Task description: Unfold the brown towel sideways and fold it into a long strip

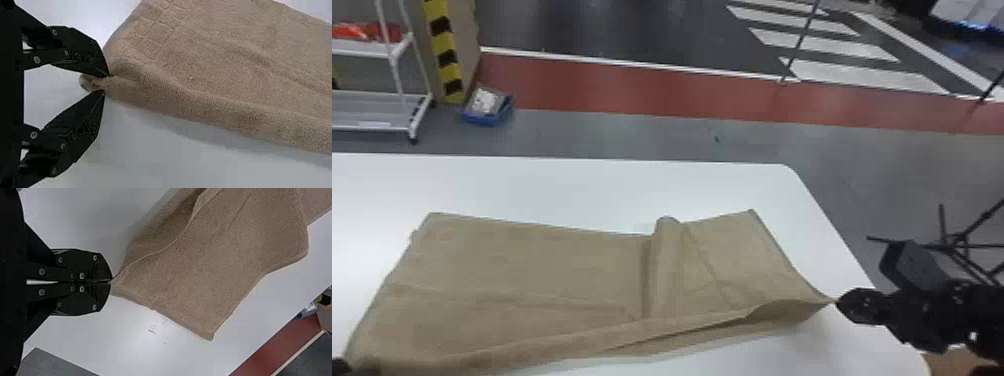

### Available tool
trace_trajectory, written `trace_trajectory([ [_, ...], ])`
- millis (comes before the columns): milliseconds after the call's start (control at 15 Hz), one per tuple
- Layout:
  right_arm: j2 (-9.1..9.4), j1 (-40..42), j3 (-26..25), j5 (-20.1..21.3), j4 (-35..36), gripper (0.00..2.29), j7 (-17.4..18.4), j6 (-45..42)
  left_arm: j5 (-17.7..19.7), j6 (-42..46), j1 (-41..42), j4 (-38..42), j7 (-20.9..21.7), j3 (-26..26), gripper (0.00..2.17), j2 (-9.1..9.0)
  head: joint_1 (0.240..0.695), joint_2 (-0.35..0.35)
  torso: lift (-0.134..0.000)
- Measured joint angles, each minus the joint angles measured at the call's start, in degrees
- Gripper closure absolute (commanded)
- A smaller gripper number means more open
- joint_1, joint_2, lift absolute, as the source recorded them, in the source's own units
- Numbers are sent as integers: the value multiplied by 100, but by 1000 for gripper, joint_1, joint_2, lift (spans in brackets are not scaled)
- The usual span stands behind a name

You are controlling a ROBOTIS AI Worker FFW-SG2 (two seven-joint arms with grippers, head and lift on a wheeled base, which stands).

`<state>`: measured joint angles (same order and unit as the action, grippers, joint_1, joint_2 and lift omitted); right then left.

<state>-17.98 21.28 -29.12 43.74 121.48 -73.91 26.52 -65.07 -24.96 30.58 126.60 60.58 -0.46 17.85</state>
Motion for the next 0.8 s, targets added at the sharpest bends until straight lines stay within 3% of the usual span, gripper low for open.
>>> trace_trajectory([
  [67, 4, -1, -11, -1, 4, 1504, -1, -1, -42, -6, -47, -42, 54, -13, 1366, 6, 695, -270, -120],
  [333, 5, -20, -82, -47, -1, 1507, 18, -18, -74, -303, -86, 79, 168, 70, 1382, 64, 695, -250, -120],
  [533, 5, -35, -159, -126, 0, 1504, -14, -7, -75, -565, -78, 498, 785, 179, 1382, 96, 695, -258, -120],
  [800, -8, -32, -396, -182, 133, 1507, -418, 48, -278, -1468, 39, 1287, 1504, 326, 1382, 185, 695, -255, -120],
])
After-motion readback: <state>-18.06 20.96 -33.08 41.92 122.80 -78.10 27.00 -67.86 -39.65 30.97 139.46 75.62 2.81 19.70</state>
